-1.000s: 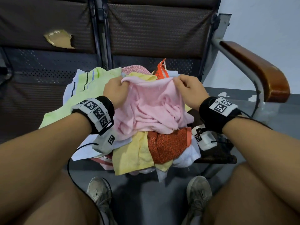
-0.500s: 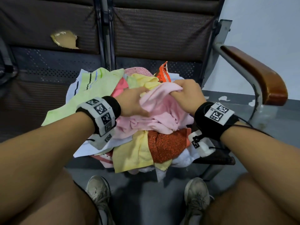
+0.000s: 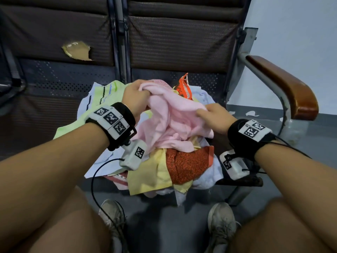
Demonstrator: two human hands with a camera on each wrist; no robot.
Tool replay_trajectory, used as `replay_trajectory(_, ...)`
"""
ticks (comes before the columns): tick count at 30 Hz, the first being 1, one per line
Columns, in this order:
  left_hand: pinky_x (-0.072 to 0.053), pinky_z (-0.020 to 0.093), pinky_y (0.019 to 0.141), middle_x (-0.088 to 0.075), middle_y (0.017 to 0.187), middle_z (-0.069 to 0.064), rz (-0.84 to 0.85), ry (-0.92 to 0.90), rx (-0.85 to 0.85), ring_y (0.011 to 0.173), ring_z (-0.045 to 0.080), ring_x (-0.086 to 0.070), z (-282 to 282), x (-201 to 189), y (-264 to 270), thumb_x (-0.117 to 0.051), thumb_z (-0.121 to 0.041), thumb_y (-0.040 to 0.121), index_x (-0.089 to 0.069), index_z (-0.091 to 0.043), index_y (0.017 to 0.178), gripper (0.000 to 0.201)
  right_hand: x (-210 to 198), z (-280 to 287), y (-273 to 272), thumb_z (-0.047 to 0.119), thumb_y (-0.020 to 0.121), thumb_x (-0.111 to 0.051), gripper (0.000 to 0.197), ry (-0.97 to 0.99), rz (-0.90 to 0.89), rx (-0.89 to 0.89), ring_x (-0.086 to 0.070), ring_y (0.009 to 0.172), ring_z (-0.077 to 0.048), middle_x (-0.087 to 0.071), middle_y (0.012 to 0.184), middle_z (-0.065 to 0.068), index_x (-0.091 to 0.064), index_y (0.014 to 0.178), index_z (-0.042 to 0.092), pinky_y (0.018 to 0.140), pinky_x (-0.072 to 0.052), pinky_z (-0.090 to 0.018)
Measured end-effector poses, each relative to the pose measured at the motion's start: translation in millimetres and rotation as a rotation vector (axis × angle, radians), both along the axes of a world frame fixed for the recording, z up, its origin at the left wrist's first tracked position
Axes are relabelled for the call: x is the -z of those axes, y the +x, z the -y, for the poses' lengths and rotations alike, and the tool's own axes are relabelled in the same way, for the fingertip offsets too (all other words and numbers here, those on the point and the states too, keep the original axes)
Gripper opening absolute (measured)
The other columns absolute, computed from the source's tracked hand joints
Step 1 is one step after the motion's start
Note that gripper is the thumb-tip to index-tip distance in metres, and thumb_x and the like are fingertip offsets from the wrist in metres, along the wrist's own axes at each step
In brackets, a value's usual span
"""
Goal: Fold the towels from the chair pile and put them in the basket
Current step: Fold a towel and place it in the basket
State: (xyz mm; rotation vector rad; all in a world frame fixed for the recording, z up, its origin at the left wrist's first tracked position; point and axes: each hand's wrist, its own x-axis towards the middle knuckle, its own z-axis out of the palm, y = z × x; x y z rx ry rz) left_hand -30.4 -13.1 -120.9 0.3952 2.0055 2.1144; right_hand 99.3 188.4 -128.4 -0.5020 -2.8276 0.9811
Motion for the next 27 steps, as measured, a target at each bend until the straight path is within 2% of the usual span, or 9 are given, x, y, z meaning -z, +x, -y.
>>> replay_trajectory(4, -0.049, 0.038, 0.068, -0.058, 0.078, 0.012, -0.071, -0.240, -0.048, 0.076, 0.022, -0.055, 2.4, 11.4, -1.0, -0.063, -0.015, 0.067, -0.053, -0.014, 0.074, 0.012, -14.4, 10.6, 5.7, 0.011, 0.097, -0.048, 0.003, -0.187, -0.326, -0.088, -0.043, 0.059, -0.015, -0.050, 0.065, 0.001, -0.049, 0.095, 0.009, 0.056, -0.039, -0.032)
replay_trajectory(8, -0.060, 0.036, 0.071, -0.062, 0.084, 0.001, 0.083, -0.207, -0.092, 0.078, 0.024, -0.063, -0.5, 8.7, -12.8, -0.054, -0.017, 0.093, -0.054, -0.024, 0.080, 0.016, -18.5, 22.7, 11.8, -0.002, 0.093, -0.046, 0.034, 0.004, -0.329, -0.360, -0.048, 0.052, -0.001, -0.058, 0.078, 0.012, -0.056, 0.118, 0.019, 0.060, -0.040, -0.017)
replay_trajectory(10, -0.057, 0.030, 0.065, -0.060, 0.083, 0.001, 0.158, -0.111, -0.051, 0.072, 0.019, -0.063, -5.0, 5.1, -10.5, -0.048, -0.015, 0.098, -0.053, -0.023, 0.083, 0.018, -13.9, 28.3, 9.3, -0.006, 0.087, -0.045, 0.044, 0.197, -0.149, -0.438, -0.053, 0.065, 0.004, -0.057, 0.078, 0.019, -0.076, 0.103, 0.021, 0.068, -0.039, -0.016)
replay_trajectory(13, -0.056, 0.031, 0.067, -0.059, 0.080, 0.003, 0.241, 0.033, 0.047, 0.069, 0.017, -0.059, -12.0, -7.7, 7.7, -0.043, -0.012, 0.099, -0.054, -0.019, 0.085, 0.019, -2.6, 38.5, 6.4, 0.004, 0.090, -0.046, 0.039, 0.290, 0.084, -0.410, -0.056, 0.067, 0.000, -0.065, 0.077, 0.017, -0.080, 0.093, 0.023, 0.065, -0.036, -0.015)
replay_trajectory(16, -0.047, 0.020, 0.048, -0.061, 0.062, 0.004, 0.258, 0.203, 0.256, 0.054, 0.012, -0.056, -17.1, -24.9, 32.8, -0.041, 0.005, 0.084, -0.064, -0.009, 0.074, 0.030, 6.6, 48.6, -0.9, 0.034, 0.090, -0.057, 0.025, 0.233, 0.004, -0.245, -0.064, 0.078, -0.020, -0.067, 0.074, 0.002, -0.068, 0.074, 0.019, 0.064, -0.041, -0.032)
replay_trajectory(19, -0.051, 0.032, 0.059, -0.064, 0.086, 0.028, 0.219, 0.177, 0.334, 0.067, 0.034, -0.060, -22.7, -32.3, 48.2, -0.037, 0.010, 0.077, -0.066, 0.008, 0.093, 0.033, 11.3, 57.1, -11.3, 0.057, 0.085, -0.061, 0.035, 0.103, -0.075, -0.125, -0.062, 0.070, -0.010, -0.068, 0.073, 0.004, -0.069, 0.079, 0.023, 0.062, -0.049, -0.026)
replay_trajectory(22, -0.056, 0.035, 0.059, -0.067, 0.090, 0.031, 0.195, 0.152, 0.282, 0.068, 0.041, -0.067, -22.3, -30.4, 47.2, -0.041, 0.007, 0.083, -0.066, 0.006, 0.100, 0.030, 13.4, 52.0, -19.2, 0.030, 0.096, -0.057, 0.031, -0.006, -0.127, -0.085, -0.066, 0.085, -0.028, -0.071, 0.091, -0.014, -0.070, 0.096, 0.002, 0.076, -0.054, -0.039)
replay_trajectory(24, -0.059, 0.032, 0.062, -0.071, 0.087, 0.018, 0.190, 0.151, 0.136, 0.071, 0.032, -0.072, -18.4, -26.0, 36.1, -0.047, 0.002, 0.089, -0.067, -0.003, 0.098, 0.023, 10.7, 43.4, -20.0, 0.017, 0.097, -0.053, 0.029, -0.146, -0.183, -0.038, -0.059, 0.075, -0.023, -0.066, 0.081, -0.014, -0.068, 0.087, -0.006, 0.069, -0.047, -0.035)
replay_trajectory(27, -0.060, 0.033, 0.058, -0.073, 0.082, 0.012, 0.224, 0.091, -0.042, 0.072, 0.032, -0.075, -7.7, -15.4, 12.2, -0.047, -0.009, 0.092, -0.066, -0.006, 0.100, 0.021, -0.4, 28.1, -18.4, 0.017, 0.097, -0.055, 0.035, -0.302, -0.370, 0.084, -0.046, 0.059, -0.007, -0.054, 0.061, -0.002, -0.062, 0.064, 0.009, 0.057, -0.036, -0.025)
